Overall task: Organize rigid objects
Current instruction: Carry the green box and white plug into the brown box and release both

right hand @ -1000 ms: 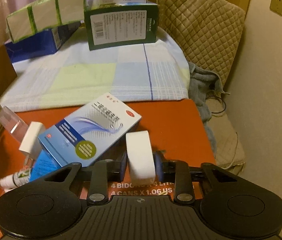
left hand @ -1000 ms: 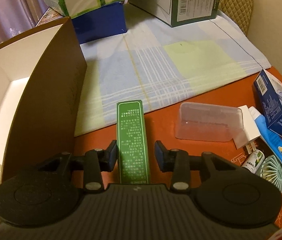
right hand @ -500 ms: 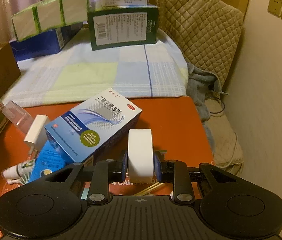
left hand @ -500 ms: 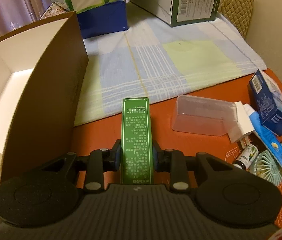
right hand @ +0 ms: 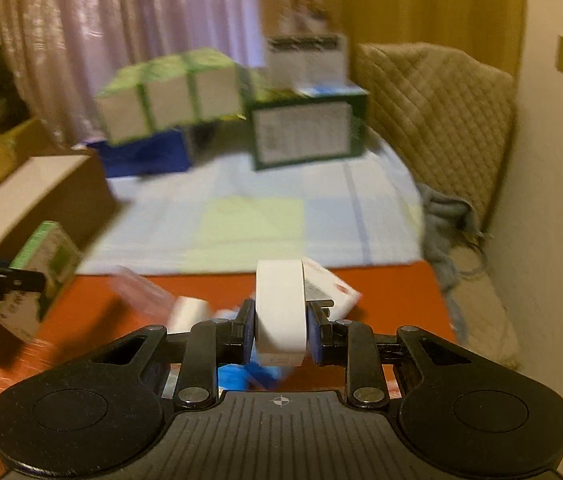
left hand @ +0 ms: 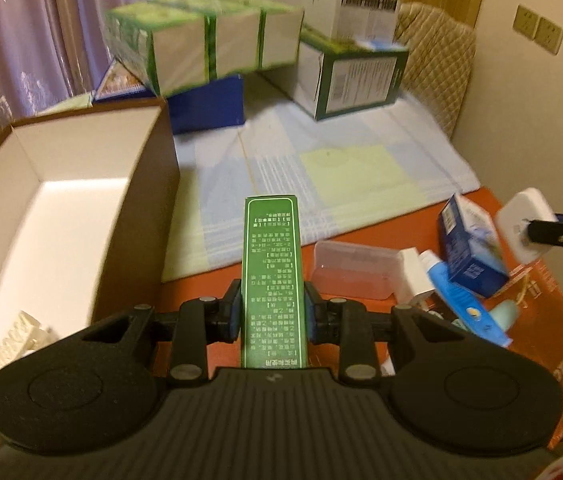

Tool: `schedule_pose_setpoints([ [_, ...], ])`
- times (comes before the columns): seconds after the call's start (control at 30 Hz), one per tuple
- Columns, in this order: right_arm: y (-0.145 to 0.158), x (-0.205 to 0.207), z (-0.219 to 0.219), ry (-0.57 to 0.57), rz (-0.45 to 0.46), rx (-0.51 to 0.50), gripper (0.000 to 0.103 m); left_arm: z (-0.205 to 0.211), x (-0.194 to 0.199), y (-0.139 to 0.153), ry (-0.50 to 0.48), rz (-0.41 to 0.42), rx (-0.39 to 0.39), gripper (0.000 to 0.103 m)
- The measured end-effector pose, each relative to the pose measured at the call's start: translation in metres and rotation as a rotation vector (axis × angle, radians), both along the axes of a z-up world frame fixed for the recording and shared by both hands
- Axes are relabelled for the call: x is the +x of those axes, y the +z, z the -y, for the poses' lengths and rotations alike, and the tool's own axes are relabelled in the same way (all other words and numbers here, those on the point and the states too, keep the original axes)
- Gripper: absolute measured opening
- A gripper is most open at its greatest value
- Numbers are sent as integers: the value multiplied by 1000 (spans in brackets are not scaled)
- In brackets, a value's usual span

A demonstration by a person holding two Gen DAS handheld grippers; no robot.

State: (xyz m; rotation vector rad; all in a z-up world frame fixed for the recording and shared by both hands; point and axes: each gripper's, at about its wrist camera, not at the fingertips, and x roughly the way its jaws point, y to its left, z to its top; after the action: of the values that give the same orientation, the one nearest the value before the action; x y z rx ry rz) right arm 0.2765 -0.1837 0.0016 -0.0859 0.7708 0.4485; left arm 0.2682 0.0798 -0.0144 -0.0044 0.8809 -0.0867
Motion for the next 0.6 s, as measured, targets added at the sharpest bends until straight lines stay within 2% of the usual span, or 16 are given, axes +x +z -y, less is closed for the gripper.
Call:
schedule_pose_setpoints([
  [0.33,38,-38,-111,254,20,124,23,-60,-37,50,48,103,-1,25],
  [0.6,50,-61,-216,441,37,183,23,-134,-55,68,122,137,45,25],
])
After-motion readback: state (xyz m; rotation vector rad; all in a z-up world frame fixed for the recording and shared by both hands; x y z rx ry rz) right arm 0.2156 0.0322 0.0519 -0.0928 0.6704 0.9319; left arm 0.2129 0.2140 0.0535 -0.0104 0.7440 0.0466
